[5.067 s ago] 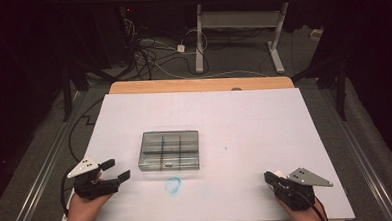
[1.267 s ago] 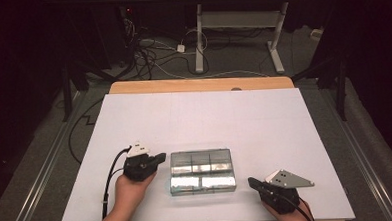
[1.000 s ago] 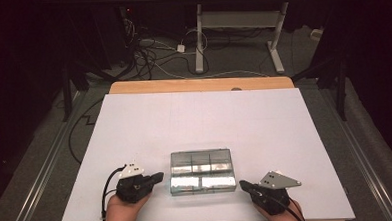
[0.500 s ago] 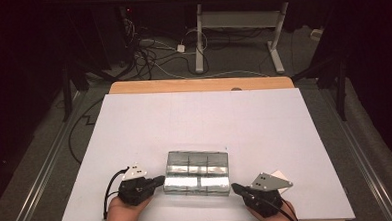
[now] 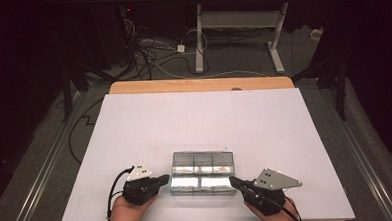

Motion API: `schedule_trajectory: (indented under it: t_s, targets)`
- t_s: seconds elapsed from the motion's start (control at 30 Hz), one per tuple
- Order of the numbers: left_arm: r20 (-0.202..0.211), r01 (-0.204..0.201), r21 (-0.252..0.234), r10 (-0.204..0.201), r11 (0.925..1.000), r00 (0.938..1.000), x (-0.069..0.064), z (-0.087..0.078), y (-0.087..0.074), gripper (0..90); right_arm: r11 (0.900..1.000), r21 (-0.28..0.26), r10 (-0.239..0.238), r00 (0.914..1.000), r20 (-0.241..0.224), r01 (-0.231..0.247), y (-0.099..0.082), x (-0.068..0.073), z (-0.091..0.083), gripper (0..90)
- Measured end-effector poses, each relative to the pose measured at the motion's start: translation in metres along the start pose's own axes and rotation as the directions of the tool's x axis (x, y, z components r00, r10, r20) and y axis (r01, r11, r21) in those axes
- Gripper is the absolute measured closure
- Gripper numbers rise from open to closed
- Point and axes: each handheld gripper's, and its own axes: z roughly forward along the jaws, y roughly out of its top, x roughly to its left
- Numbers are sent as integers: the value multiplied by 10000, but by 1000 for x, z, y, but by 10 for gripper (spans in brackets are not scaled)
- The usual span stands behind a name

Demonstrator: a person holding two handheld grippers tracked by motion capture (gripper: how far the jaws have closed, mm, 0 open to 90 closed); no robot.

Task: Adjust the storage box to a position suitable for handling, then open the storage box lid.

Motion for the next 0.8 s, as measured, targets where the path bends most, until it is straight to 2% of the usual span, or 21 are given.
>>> schedule_trajectory:
  t_s: [0.13,0.23,0.4,0.47,0.57,0.8]
  targets:
    - [-29,96,-77,-96,9999,9999,-2,-15,-7,876,9997,117,-189,9992,-358,193,3,9,15,900]
    - [-8,-1,-78,1,10000,10000,-6,-22,-16,876,9996,102,-269,9973,-680,276,6,16,23,900]
    - [126,-98,126,96,9999,9999,-7,-14,-18,876,9986,176,-479,9922,-1155,503,9,31,33,900]
    - [328,7,147,-12,9999,9995,-6,-11,-17,875,9981,201,-545,9897,-1323,576,10,37,37,900]
    - [530,-156,263,142,9995,9985,-7,-8,-16,876,9985,209,-462,9871,-1532,500,9,43,41,900]
    - [879,115,485,-157,9988,9960,-6,-8,-22,875,9927,851,-657,9757,-2092,851,0,59,57,900]
